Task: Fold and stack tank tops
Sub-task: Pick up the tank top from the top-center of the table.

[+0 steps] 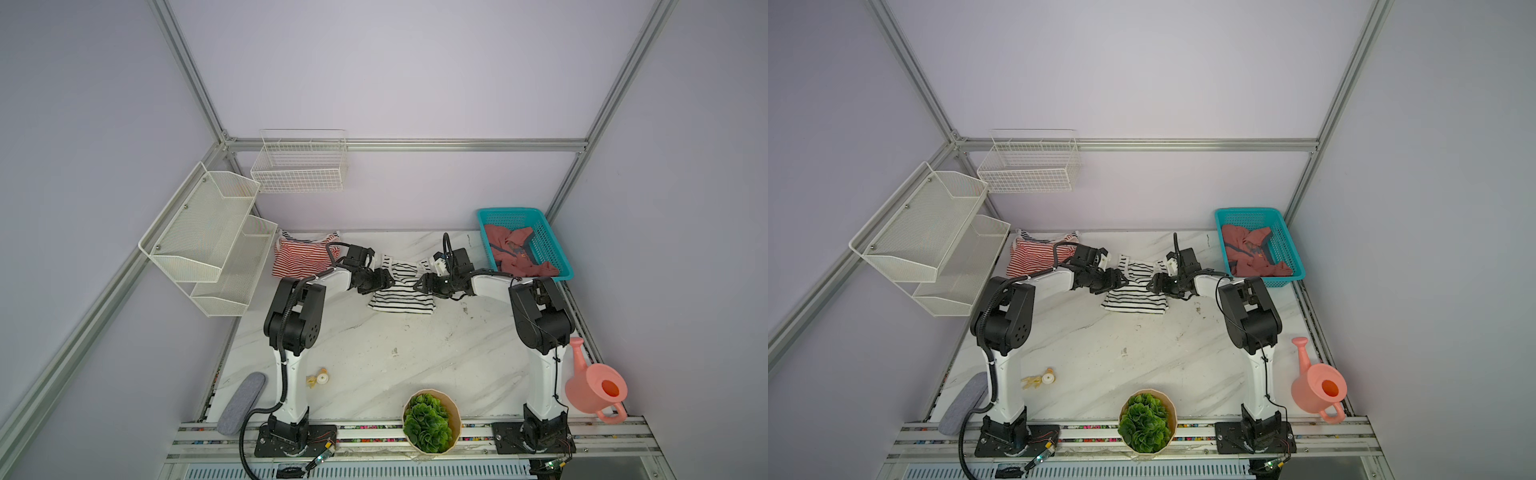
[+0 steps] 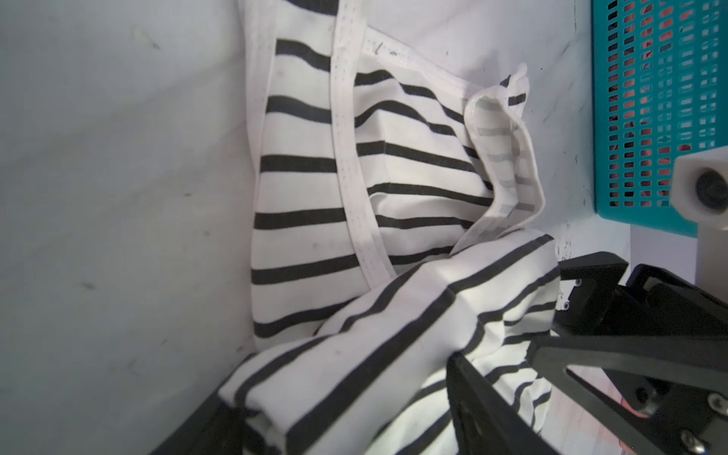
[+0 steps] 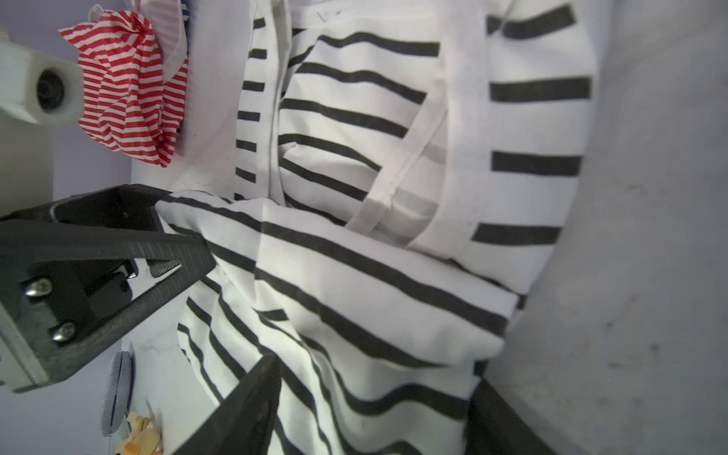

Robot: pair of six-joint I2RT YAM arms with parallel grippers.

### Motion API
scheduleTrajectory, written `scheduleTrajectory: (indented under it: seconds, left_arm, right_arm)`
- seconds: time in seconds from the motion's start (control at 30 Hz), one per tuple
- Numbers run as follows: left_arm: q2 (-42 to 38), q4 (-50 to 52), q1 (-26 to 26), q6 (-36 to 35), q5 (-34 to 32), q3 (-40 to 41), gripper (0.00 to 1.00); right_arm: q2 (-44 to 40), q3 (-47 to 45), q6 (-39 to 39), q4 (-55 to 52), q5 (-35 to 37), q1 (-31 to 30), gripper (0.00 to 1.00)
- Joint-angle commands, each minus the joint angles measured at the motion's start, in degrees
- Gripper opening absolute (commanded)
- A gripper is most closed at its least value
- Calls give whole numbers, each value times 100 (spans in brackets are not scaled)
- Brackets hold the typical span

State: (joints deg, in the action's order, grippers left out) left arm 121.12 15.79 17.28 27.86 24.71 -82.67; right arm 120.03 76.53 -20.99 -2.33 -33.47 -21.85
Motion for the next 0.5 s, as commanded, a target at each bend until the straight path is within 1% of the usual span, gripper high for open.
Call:
scheduleTrajectory:
  seconds: [0.0, 0.1, 0.2, 0.3, 0.4, 0.47]
  left_arm:
    - [477, 707, 87, -28, -258, -125, 73]
    - [637, 830, 111, -9, -313, -186, 72]
    - [759, 874, 179, 1, -308, -203, 69]
    - [889, 978, 266, -17, -435, -255, 64]
    - [1050, 1135, 307, 13, -513, -360, 56]
    - [1169, 1219, 333, 43, -528, -415, 45]
  right_arm:
    - [462, -90, -182, -225, -45, -47, 69]
    - [577, -48, -232, -139, -71, -47, 69]
    - [711, -11, -291, -70, -115, -48, 68]
    - [795, 11, -326, -40, -124, -49, 68]
    - [846, 20, -333, -24, -133, -56, 68]
    - [861, 24, -327, -19, -142, -52, 68]
